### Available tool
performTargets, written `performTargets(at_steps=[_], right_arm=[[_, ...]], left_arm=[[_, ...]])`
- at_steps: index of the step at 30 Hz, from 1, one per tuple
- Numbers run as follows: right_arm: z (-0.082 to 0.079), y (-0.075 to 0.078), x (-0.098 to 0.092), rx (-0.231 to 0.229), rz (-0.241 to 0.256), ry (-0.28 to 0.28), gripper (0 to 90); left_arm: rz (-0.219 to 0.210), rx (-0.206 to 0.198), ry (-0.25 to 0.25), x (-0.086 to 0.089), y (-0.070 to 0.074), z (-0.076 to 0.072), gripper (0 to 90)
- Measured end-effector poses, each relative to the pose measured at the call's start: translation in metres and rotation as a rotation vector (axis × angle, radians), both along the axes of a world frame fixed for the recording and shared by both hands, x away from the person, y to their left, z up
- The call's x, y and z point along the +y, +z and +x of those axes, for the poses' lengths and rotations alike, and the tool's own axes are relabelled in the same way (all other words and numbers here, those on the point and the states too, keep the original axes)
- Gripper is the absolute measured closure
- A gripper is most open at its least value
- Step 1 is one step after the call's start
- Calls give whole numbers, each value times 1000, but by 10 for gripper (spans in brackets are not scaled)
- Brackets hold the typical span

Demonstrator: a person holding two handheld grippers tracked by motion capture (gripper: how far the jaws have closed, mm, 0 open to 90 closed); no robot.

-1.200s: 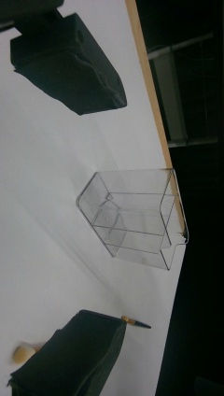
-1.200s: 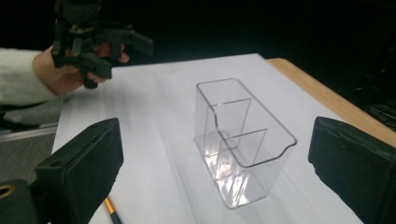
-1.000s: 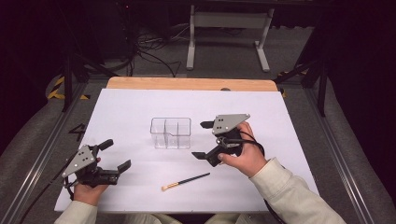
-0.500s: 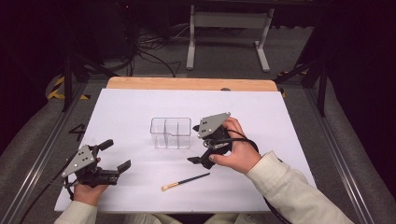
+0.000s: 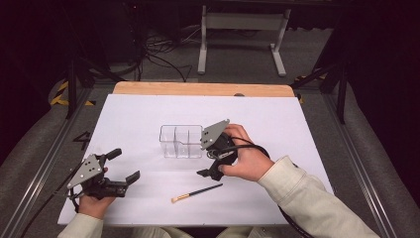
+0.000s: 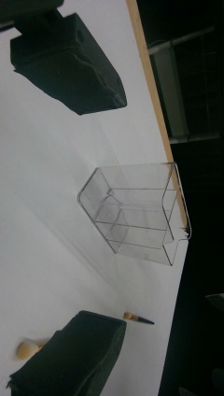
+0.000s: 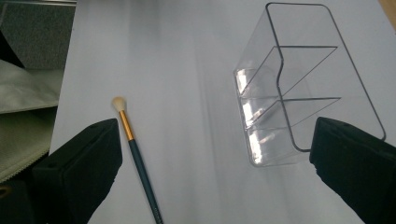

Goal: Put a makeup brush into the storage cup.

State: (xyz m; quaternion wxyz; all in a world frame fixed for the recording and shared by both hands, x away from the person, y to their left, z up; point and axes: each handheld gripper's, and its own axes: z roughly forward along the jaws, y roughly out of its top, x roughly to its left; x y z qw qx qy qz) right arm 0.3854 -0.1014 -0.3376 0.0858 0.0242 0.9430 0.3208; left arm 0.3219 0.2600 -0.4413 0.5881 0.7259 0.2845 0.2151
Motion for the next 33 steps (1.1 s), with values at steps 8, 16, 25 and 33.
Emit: performTargets(at_steps=[8,16,25,33], right_arm=[[1,-2,10,15,-68,32,43],[2,-6,22,29,-147,70,47],[4,-10,29,35,-176,92,51],[0,-18,35,30,-204,113,65]], left_arm=[[-6,2,-5,0,0,0,2],[-9,1,-11,0,-1,1,2],[-13,4,-8,0,-1,0,2],[-7,5,2,5,-1,-5,2]])
